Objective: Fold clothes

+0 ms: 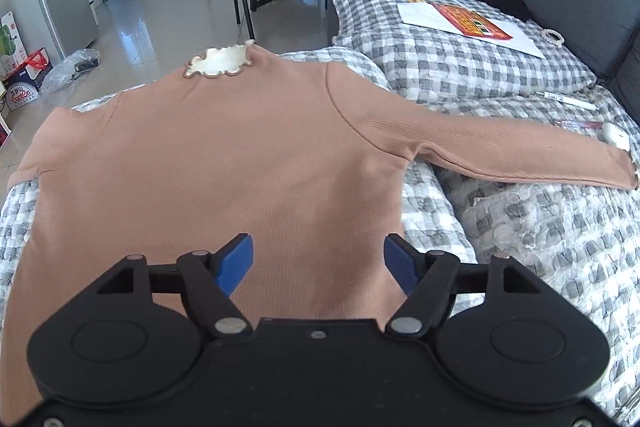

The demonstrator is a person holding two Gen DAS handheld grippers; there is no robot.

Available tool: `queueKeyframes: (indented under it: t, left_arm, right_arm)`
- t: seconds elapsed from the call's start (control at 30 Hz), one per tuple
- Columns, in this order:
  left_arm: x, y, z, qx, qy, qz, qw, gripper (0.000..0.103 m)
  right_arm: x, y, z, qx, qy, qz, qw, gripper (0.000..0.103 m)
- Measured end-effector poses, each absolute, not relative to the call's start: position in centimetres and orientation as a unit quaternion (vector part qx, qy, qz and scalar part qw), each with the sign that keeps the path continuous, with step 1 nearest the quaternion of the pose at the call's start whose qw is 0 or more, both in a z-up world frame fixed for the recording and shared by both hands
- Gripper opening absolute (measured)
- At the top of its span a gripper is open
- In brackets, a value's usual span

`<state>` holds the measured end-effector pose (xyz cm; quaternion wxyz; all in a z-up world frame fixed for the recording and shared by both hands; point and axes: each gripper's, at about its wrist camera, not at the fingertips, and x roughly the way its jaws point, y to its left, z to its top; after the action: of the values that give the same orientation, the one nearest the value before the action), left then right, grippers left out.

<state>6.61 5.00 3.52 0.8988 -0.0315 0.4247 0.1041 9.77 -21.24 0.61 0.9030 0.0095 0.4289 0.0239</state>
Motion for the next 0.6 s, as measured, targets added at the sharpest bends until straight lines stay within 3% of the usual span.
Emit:
queueKeyframes:
  t: [0.2,0.6]
  left_arm:
    - [7.5,1.9,1.1,0.014,0.434,0.090,0.896,0.099]
    - [9.5,1.1,-2.8,0.009,0.457,0.059,0.888,0.102]
  right_arm:
    - [10.7,-26.1,-0.8,0.065,0.438,-0.018,0.896,0.077]
    - [11.8,-35.9,-2.7,0.173,0.432,-0.097,0.880,0.079]
